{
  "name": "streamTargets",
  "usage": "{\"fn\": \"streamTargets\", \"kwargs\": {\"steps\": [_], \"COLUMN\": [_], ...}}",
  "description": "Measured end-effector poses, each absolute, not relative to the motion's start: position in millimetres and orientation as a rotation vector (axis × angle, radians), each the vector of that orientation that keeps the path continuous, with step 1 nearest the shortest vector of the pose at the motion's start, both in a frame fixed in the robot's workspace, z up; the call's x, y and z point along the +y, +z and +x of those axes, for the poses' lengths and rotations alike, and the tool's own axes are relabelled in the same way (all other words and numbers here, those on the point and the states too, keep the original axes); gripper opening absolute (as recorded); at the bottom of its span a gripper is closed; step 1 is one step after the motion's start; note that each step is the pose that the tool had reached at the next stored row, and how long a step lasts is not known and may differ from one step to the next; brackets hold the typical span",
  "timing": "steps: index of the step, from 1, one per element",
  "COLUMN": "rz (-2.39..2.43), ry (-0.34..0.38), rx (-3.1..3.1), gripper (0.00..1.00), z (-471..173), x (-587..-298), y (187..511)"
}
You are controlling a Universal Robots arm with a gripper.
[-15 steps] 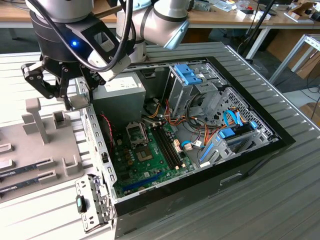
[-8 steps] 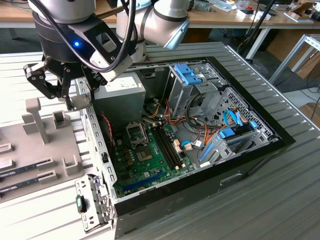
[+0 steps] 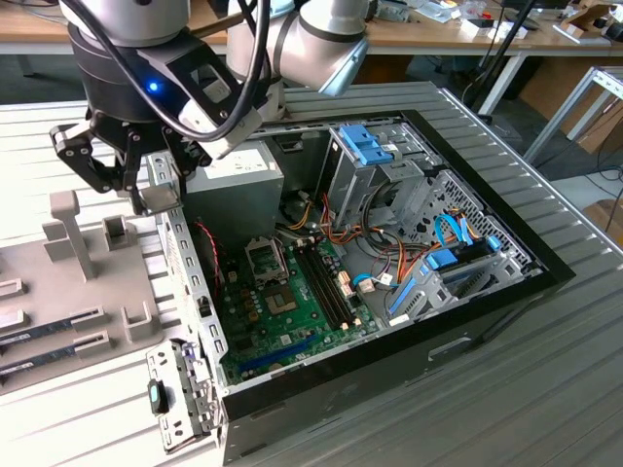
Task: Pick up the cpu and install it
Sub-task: 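Pick up the cpu and move it towards the insertion slot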
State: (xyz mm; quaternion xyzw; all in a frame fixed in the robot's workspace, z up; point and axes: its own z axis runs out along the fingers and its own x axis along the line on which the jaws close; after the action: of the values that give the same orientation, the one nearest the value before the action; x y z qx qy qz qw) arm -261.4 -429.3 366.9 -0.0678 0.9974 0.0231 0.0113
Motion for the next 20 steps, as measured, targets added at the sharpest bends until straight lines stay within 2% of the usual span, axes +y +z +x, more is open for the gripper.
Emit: {"fn": "streamTargets", "kwargs": {"steps": [20], "rz": [-0.211], "ry": [0.072], "rx": [3.111], "gripper": [0.47], "z": [-251.2], "x": [-431.2], "y": [365.3]}}
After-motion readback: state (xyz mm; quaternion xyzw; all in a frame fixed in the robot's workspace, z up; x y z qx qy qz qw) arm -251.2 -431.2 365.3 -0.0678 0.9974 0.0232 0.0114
